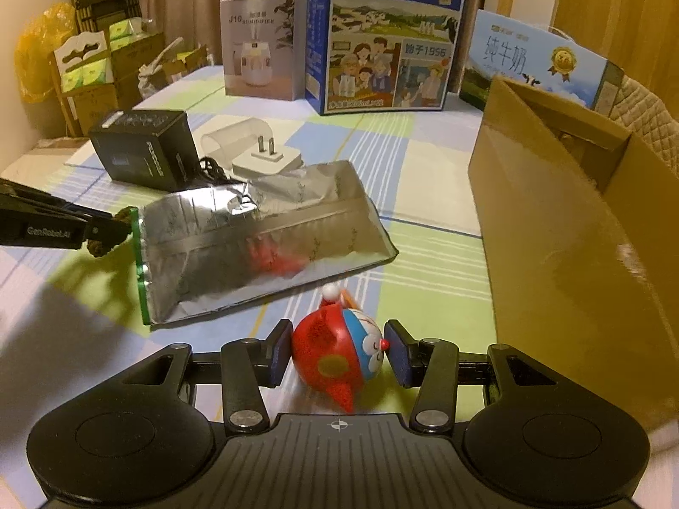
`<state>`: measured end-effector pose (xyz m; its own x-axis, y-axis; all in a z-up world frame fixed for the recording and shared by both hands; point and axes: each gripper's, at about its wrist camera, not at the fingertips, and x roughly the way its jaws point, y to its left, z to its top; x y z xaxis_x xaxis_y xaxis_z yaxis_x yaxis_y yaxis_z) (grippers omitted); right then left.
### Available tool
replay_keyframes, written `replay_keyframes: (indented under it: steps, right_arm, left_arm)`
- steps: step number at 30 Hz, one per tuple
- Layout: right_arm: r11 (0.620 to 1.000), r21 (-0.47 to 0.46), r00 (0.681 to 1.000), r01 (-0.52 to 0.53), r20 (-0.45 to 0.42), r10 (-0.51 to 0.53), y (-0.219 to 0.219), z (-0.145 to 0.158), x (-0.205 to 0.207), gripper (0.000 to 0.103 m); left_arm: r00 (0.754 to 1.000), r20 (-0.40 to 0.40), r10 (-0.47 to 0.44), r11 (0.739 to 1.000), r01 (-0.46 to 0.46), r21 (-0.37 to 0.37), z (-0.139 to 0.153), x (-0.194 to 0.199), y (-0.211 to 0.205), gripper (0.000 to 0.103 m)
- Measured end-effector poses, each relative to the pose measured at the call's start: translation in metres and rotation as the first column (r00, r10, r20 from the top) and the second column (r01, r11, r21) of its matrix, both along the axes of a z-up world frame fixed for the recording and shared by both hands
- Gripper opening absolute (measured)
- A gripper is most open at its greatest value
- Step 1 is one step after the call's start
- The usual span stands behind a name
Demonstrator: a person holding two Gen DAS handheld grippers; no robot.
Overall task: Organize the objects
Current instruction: 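Grasp the brown hair tie with the left tool while the right tool grasps the red figure, then carry the hair tie and red figure into the box and release them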
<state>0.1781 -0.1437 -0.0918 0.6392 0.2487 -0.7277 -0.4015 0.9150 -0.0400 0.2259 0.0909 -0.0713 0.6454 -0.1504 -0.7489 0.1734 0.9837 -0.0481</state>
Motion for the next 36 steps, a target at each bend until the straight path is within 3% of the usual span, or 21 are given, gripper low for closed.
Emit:
replay_keyframes:
  steps: [16,36]
  right_arm:
    - [1.000,0.028,1.000,-0.002,0.001,0.002,-0.016,0.026,-0.042,0.043]
    - [0.994,0.107,0.985,-0.005,0.170,-0.013,-0.067,0.142,-0.056,0.043]
  left_arm:
    - [0.999,0.035,0.008,0.998,-0.006,-0.066,0.050,-0.058,-0.027,0.014]
    - [0.993,0.083,-0.088,0.986,0.099,-0.135,0.124,-0.079,-0.103,0.014]
